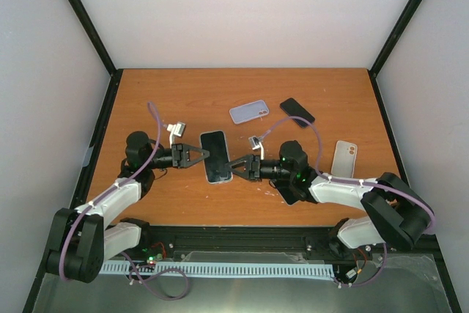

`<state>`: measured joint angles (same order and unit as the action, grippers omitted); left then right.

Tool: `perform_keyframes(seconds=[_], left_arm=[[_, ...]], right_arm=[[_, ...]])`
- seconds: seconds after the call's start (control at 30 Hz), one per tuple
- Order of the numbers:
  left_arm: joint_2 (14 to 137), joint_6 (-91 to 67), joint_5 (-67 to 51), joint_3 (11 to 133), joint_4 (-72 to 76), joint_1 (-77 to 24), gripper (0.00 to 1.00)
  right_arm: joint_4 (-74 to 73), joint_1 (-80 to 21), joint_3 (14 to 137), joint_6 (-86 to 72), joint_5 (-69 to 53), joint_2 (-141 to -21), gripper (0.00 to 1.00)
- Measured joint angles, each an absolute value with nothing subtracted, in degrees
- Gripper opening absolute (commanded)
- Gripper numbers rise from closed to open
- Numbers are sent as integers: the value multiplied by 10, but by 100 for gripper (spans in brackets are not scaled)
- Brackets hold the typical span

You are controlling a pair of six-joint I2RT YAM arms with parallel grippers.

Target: Put the phone into the phone case

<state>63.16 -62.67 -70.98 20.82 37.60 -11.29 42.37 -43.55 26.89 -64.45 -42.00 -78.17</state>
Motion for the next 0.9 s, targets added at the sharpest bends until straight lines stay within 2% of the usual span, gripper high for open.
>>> perform_keyframes(seconds=[0.1,0.23,0.3,0.5,0.53,0.6,0.77,0.9], left_arm=[[632,-622,-714,215,372,-113,1],[632,-604,-714,229,355,-113,1],[632,-591,-712,236,340,-113,1],[639,-542,-700,272,219,-113,1],[641,-528,-698,281,196,-114,1],[642,-515,-699,288,177,-114,0],[644,-500,-710,289,171,-114,0],[637,-496,-733,289,167,-113,0]], right_arm=[[454,-436,269,-656,-430,-785,42],[490,-436,269,-673,-440,-794,15],[509,-436,268,-686,-443,-802,5],[549,-436,254,-699,-443,-811,3],[550,-436,253,-699,-441,-811,6],[548,-436,253,-698,-437,-811,20],[485,-437,255,-683,-418,-786,60],[356,-436,284,-620,-385,-719,77]])
